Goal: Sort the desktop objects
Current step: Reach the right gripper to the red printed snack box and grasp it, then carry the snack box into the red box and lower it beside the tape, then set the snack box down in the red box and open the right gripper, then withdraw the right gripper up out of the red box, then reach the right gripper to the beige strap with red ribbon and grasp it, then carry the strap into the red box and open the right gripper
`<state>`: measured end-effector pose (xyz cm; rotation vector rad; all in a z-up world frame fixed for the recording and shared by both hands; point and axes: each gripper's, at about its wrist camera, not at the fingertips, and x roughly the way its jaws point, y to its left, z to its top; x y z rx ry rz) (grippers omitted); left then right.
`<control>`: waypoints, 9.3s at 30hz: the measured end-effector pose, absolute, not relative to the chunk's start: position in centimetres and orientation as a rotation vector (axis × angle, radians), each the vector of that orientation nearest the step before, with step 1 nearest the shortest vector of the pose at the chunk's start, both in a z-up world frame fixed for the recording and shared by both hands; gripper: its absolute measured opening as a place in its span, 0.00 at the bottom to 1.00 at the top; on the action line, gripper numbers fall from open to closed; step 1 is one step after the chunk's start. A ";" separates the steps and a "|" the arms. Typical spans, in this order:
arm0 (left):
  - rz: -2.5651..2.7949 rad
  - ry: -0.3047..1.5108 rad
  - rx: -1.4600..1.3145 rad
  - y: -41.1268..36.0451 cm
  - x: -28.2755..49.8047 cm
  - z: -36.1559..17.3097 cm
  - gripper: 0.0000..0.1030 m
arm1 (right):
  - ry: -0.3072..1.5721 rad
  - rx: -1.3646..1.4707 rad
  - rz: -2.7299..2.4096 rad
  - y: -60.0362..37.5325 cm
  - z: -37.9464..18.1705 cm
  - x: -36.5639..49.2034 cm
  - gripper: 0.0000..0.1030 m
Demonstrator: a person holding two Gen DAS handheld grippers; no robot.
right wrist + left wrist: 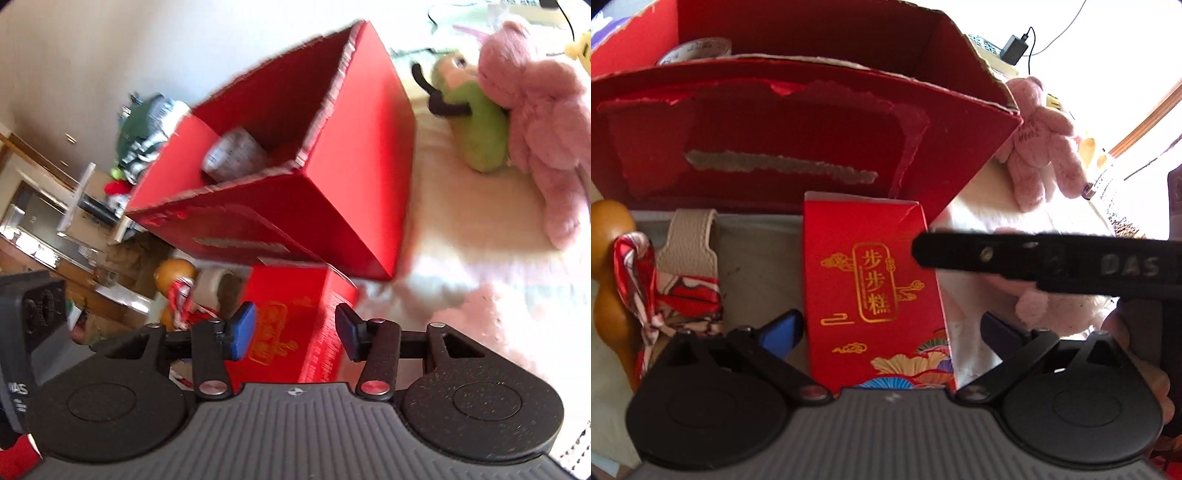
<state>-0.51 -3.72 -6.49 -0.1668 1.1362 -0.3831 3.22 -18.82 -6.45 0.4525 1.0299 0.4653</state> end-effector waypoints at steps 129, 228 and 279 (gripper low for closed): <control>-0.029 1.103 0.144 1.0 17.4 -2.8 0.94 | 1.161 0.250 0.353 -9.0 -4.0 21.9 0.33; -0.536 1.106 -0.116 3.7 -0.2 -6.4 0.97 | 1.093 0.688 0.518 -8.8 -9.6 2.9 0.30; -0.751 1.108 -0.156 -1.7 17.4 -1.3 0.98 | 1.115 0.303 0.246 -13.3 -0.4 17.1 0.27</control>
